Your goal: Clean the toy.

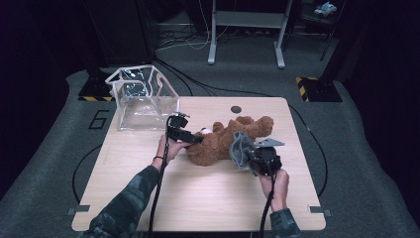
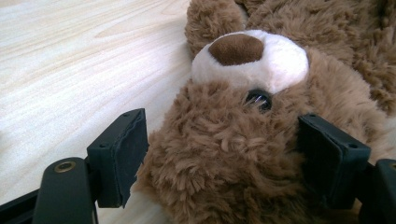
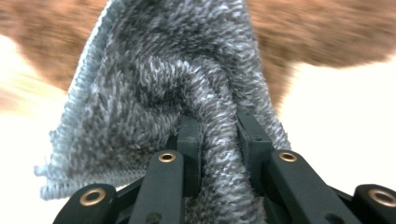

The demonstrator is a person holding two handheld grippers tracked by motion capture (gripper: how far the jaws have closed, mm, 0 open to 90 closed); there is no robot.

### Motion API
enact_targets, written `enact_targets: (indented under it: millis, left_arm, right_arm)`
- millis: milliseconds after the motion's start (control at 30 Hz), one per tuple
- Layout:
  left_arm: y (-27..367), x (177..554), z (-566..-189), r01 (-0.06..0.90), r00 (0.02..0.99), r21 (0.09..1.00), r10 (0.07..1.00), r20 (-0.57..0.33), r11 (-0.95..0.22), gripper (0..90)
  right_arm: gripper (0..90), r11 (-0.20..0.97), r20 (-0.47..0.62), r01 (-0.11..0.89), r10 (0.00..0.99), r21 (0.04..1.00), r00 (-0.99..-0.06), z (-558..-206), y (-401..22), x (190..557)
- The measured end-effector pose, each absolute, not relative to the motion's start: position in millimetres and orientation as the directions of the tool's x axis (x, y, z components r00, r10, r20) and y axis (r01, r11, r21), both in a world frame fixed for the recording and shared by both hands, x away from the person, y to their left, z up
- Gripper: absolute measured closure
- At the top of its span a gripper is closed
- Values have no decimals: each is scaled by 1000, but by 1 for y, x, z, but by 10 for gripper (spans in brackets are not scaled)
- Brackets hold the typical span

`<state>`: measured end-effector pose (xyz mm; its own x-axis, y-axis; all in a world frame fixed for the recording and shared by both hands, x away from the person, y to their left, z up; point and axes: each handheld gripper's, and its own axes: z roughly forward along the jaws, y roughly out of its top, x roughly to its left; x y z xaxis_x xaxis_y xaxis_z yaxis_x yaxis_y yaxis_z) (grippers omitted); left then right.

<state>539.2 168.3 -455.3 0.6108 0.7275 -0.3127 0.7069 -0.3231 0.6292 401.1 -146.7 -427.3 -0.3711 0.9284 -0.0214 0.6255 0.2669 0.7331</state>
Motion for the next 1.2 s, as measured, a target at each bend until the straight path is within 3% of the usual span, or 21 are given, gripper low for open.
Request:
enact_targets:
  millis: [300,433,600,733,833,1200]
  left_arm:
    - [167,537,-452,698,617,634,729,-296,-334,221]
    - [166,535,-451,692,618,640,732,-287,-333,221]
    - [166,534,-450,686,624,646,727,-286,-335,217]
    - [168,532,-447,680,629,650,725,-280,-339,205]
    - [168,531,-445,679,624,656,730,-279,-329,184]
    - [171,524,-438,664,615,679,745,-257,-314,138]
  right_arm:
    - [730,163,-80,733,986,660,-147,-434,-212,408]
    - [665,115,-78,777,993,619,-85,-443,-229,416]
    - [479,115,-31,807,992,580,-119,-456,-229,426]
    - [271,96,5,783,992,614,-125,-451,-227,423]
    - [181,92,43,766,987,637,-154,-443,-226,421]
    - [116,119,77,727,970,676,-230,-432,-217,421]
